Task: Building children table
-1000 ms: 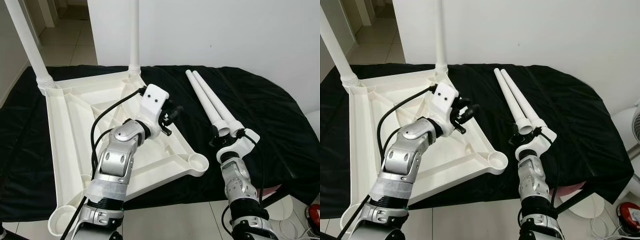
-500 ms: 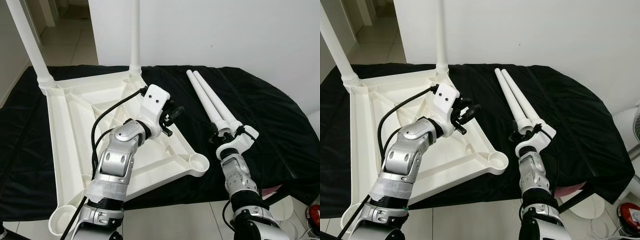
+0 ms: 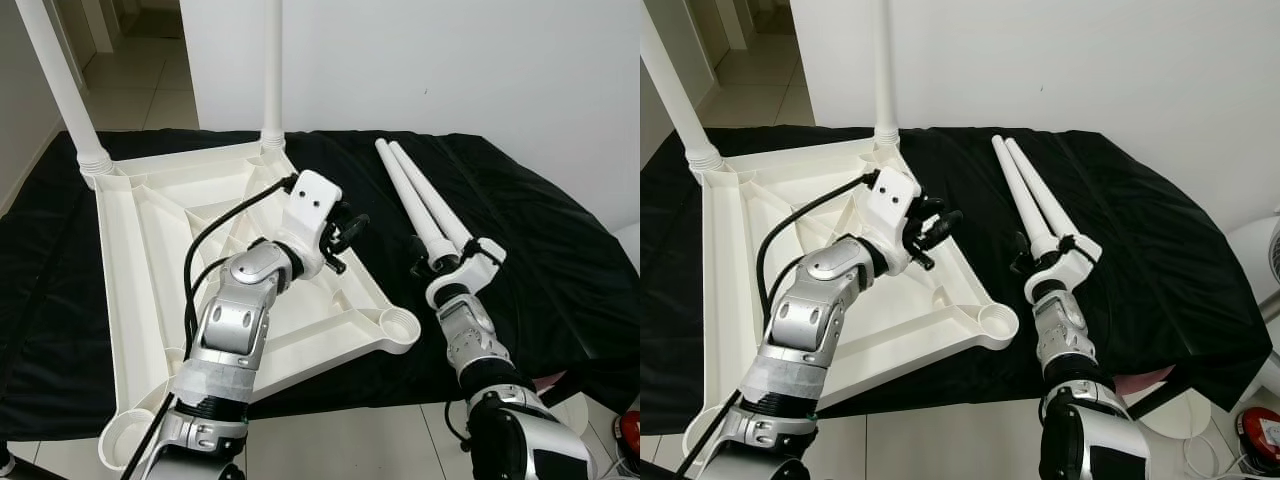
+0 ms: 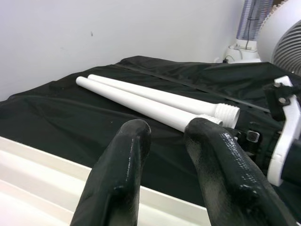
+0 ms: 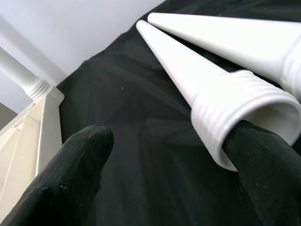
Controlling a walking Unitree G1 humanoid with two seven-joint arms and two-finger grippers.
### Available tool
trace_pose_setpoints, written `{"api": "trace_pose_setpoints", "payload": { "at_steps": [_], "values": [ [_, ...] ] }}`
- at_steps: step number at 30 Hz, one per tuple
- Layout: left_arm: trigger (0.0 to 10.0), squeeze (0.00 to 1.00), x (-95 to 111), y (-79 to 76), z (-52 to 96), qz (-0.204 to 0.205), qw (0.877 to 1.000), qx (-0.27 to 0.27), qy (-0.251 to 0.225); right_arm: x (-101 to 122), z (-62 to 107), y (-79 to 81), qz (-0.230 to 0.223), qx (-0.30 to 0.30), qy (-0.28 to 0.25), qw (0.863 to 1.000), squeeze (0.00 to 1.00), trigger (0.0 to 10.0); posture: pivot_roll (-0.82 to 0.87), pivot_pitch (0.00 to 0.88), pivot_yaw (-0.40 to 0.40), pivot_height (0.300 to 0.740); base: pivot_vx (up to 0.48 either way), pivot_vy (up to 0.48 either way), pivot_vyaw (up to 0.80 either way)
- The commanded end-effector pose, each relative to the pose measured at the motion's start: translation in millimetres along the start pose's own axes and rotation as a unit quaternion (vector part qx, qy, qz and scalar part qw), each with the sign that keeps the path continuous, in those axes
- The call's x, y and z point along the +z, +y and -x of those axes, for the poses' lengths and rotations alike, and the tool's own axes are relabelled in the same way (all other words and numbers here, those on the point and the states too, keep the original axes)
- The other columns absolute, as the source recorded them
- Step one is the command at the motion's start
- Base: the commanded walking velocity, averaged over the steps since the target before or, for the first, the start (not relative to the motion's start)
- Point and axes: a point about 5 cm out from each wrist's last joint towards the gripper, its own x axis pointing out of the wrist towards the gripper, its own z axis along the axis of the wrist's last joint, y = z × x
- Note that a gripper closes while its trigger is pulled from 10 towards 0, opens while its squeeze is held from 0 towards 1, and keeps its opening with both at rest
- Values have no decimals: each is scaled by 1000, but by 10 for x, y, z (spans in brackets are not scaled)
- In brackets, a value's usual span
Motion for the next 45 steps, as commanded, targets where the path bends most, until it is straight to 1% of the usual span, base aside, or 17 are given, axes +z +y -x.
{"api": "trace_pose_setpoints", "payload": {
  "at_steps": [1, 2, 3, 4, 5, 6, 7, 8, 9, 28, 29, 30, 33, 37, 38, 39, 45],
  "values": [
    [10000, 0, -24, 41, 7, -1, 998, 57, 8, 36, -17, -12, 0, -1, -5, 1000, 0, 6980, -7, 0, -68, 740, 0, 0, 0],
    [10000, 0, -24, 41, 7, -1, 998, 57, 8, 36, -17, -12, 0, -1, -5, 1000, 0, 6980, -7, 0, -68, 740, 0, 0, 0],
    [10000, 0, -24, 43, 9, -1, 998, 57, 8, 49, -27, -15, 1, -3, -6, 1000, 0, 4235, -5, 0, -69, 740, 0, 0, 0],
    [10000, 0, -24, 43, 9, -1, 998, 57, 8, 49, -27, -15, 1, -3, -6, 1000, 0, 4235, -5, 0, -69, 740, 0, 0, 0],
    [10000, 0, -23, 46, 11, -2, 998, 58, 9, 56, -35, -20, 1, -4, -7, 1000, 0, 2745, -3, 0, -68, 740, 0, 0, 0],
    [10000, 0, -23, 46, 11, -2, 998, 58, 9, 56, -35, -20, 1, -4, -7, 1000, 0, 2745, -3, 0, -68, 740, 0, 0, 0],
    [10000, 0, -23, 47, 14, -2, 998, 58, 9, 59, -37, -29, 2, -5, -7, 1000, 0, 1843, -2, 0, -69, 740, 0, 0, 0],
    [10000, 0, -23, 47, 14, -2, 998, 58, 9, 59, -37, -29, 2, -5, -7, 1000, 0, 1843, -2, 0, -69, 740, 0, 0, 0],
    [10000, 0, -24, 51, 18, -3, 998, 59, 10, 56, -34, -48, 2, -7, -8, 1000, 0, 0, -2, 0, -67, 740, 0, 0, 0],
    [10000, 0, -12, 57, 3, -2, 998, 59, 8, -4, 9, -94, 18, -5, -10, 1000, 0, 0, -13, 0, -63, 740, 0, 0, 0],
    [10000, 0, -12, 60, -2, -2, 998, 60, 8, -5, 12, -77, 36, 1, -13, 999, 0, 235, -15, 0, -63, 740, 0, 0, 0],
    [10000, 0, -12, 66, -5, -3, 998, 62, 8, -10, 17, -55, 60, 9, -15, 998, 0, 10000, -15, 0, -63, 740, 0, 0, 0],
    [10000, 0, -14, 92, -4, -1, 997, 71, 11, -29, 48, 28, 136, 41, -29, 989, 0, 10000, -16, 0, -64, 740, 0, 0, 0],
    [10000, 0, -21, 115, 0, 12, 997, 77, 13, -21, 83, 75, 178, 58, -51, 981, 0, 10000, -16, 0, -69, 740, 0, 0, 0],
    [10000, 0, -23, 138, 6, 22, 996, 81, 13, -4, 113, 103, 201, 67, -70, 975, 0, 10000, -16, 0, -70, 740, 0, 0, 0],
    [10000, 0, -15, 180, 17, 43, 995, 86, 10, 20, 171, 151, 243, 82, -101, 961, 0, 10000, -18, 0, -70, 740, 0, 0, 0],
    [10000, 0, -8, 229, 21, 83, 993, 78, 7, 28, 262, 207, 288, 106, -131, 943, 0, 10000, -18, 0, -71, 740, 0, 0, 0]
  ]
}}
